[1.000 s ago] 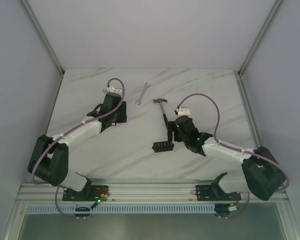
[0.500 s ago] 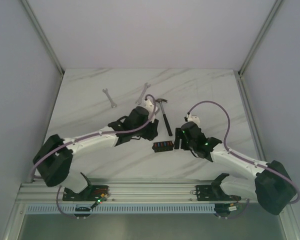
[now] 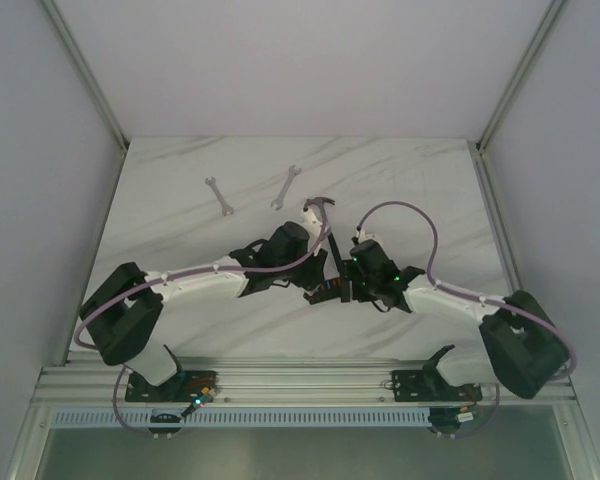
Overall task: Snap on the fuse box
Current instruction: Adjust the fuse box base at the center of the board, then close the fuse box cover on the fuse box base, then reset both arms
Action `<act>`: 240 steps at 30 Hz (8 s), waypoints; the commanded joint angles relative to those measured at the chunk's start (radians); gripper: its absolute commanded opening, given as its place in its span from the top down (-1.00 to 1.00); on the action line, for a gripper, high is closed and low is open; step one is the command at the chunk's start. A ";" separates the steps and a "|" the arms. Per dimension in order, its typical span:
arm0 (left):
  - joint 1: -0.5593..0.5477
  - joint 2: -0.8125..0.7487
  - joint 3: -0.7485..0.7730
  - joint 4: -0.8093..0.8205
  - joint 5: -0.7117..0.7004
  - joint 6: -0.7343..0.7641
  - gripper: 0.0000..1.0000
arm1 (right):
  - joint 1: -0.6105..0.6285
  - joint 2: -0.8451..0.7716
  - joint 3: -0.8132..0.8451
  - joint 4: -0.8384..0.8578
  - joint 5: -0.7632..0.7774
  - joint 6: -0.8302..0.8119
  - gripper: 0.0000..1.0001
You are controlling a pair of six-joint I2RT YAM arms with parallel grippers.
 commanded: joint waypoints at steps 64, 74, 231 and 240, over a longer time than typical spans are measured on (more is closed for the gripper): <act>-0.094 0.180 0.224 -0.318 -0.452 -0.307 -0.01 | -0.152 -0.093 -0.039 0.241 0.396 -0.041 -0.99; -0.094 0.226 0.238 -0.310 -0.414 -0.316 -0.01 | -0.152 -0.071 -0.031 0.242 0.378 -0.049 -0.99; 0.854 -0.354 -0.698 0.857 -0.529 0.096 -1.00 | -0.603 0.137 -0.423 1.528 0.366 -0.450 -0.99; 0.860 -0.091 -0.819 1.416 -0.231 0.251 -1.00 | -0.646 0.236 -0.335 1.448 0.187 -0.472 -1.00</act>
